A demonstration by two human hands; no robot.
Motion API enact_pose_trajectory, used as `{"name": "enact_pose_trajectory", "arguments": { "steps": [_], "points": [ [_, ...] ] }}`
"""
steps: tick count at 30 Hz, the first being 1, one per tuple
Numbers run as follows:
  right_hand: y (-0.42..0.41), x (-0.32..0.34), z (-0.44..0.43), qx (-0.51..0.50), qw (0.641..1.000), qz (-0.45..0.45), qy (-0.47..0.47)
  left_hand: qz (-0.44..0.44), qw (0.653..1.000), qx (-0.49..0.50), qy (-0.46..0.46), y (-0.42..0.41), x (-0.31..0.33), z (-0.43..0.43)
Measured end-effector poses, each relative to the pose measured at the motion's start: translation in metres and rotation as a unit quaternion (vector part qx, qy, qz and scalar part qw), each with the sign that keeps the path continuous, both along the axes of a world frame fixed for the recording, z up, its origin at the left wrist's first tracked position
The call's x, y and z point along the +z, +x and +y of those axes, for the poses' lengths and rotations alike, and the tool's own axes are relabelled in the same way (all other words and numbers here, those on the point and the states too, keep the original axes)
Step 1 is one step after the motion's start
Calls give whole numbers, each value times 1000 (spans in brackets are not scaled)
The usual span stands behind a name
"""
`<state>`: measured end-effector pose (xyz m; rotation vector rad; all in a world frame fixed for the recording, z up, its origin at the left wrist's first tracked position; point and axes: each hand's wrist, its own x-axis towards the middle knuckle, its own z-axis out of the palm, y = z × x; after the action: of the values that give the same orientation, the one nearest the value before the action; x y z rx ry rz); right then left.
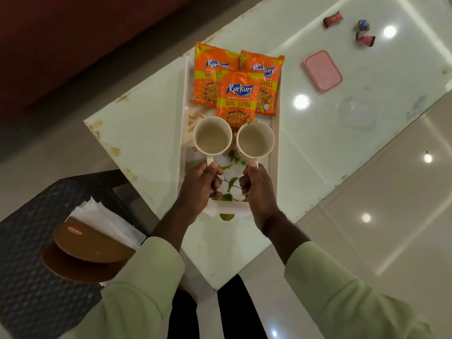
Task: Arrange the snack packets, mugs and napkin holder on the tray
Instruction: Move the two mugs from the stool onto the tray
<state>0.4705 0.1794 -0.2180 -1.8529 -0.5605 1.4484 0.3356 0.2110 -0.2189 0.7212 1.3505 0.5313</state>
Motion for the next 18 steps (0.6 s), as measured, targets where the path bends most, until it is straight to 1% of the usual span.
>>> {"name": "enact_pose_trajectory", "arguments": {
  "steps": [3,7,9,13,18],
  "points": [
    [0,1,-1,-11,1000,-2,-20,35,999,-4,9,-1,-1,1],
    [-2,6,-11,-43,998,-14,-41,148,988,5,30,-3,5,-4],
    [-6,12,-21,-48,997,-51,-31,192,980,20,47,-8,13,-13],
    [-21,28,-44,-58,990,-132,4,262,954,52,137,-19,38,-40],
    [-57,48,-73,-19,973,-224,56,293,928,75,217,-45,71,-79]
  ]
}}
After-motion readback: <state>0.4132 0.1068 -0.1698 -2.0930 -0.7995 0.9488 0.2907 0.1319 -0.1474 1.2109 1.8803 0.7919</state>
